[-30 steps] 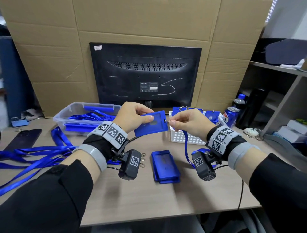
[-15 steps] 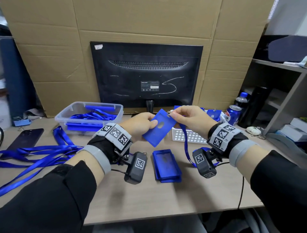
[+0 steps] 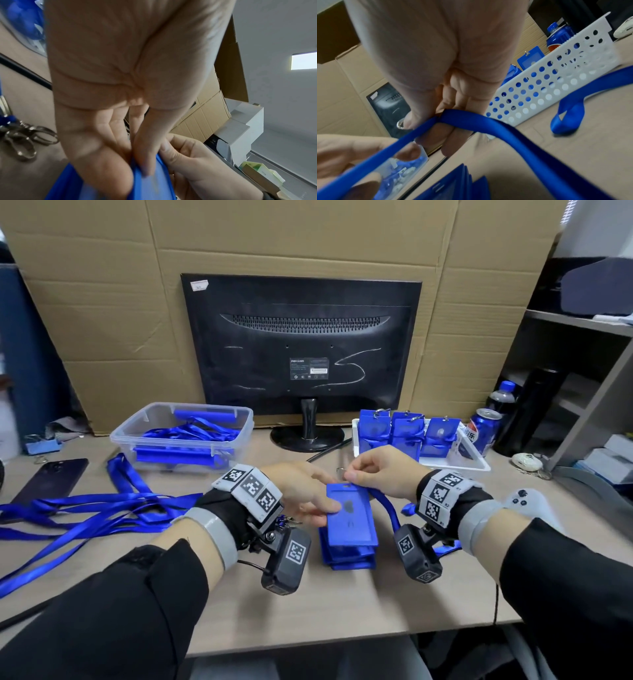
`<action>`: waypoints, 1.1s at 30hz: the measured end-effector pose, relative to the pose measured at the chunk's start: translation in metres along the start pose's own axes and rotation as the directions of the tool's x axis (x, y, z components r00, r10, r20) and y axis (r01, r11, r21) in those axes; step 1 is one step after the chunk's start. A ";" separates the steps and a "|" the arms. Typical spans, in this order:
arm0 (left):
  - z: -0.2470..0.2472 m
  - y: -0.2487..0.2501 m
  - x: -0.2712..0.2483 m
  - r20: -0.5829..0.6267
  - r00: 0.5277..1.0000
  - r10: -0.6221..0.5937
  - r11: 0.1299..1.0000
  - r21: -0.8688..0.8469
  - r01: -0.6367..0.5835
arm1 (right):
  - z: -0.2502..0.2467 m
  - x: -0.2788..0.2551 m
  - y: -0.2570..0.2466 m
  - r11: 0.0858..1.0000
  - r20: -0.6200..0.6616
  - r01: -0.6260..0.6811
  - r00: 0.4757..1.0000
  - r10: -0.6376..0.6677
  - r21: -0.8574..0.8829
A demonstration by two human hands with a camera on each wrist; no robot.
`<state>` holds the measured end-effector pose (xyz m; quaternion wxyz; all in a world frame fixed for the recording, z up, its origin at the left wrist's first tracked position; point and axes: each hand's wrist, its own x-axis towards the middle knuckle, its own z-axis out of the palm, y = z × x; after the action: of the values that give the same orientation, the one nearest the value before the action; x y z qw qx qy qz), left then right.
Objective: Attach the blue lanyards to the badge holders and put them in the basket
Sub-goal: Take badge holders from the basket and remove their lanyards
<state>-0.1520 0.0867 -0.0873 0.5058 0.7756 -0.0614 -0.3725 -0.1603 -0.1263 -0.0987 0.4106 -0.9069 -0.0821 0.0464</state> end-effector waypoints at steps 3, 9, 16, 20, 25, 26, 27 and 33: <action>0.006 -0.005 -0.001 0.008 1.000 -0.023 0.999 -0.038 0.023 | 0.007 0.002 0.003 1.000 0.032 0.005 0.999 -0.004 -0.030; 0.008 -0.014 0.009 -0.087 0.995 -0.042 0.998 0.044 0.046 | 0.015 0.004 0.010 0.998 0.034 -0.057 0.998 0.057 -0.006; 0.007 -0.019 0.019 -0.161 0.986 -0.036 0.966 0.247 0.076 | 0.001 0.008 0.014 0.996 -0.418 0.053 0.905 -0.076 -0.066; 0.006 -0.017 0.020 -0.224 0.975 0.005 0.936 0.343 0.074 | -0.015 0.004 -0.005 0.982 -0.493 0.183 0.859 -0.139 0.043; 0.009 0.004 0.017 -0.220 0.921 0.320 0.918 0.310 -0.245 | -0.019 -0.011 -0.049 0.838 -0.411 0.341 0.898 -0.156 0.426; 0.010 0.009 0.016 -0.241 0.895 0.375 0.913 0.267 -0.310 | -0.019 -0.013 -0.057 0.802 -0.411 0.364 0.897 -0.165 0.474; 0.011 0.015 0.015 -0.289 0.872 0.394 0.916 0.196 -0.349 | -0.020 -0.015 -0.062 0.779 -0.421 0.388 0.890 -0.177 0.493; -0.032 0.025 -0.010 -0.668 0.714 0.212 0.861 -0.218 -0.459 | -0.023 -0.008 -0.073 0.781 -0.594 0.480 0.784 -0.178 0.400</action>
<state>-0.1316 0.1026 -0.0550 0.6932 0.7198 0.0376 0.0004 -0.1729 -0.0975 -0.0283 0.6525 -0.7033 -0.1146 -0.2579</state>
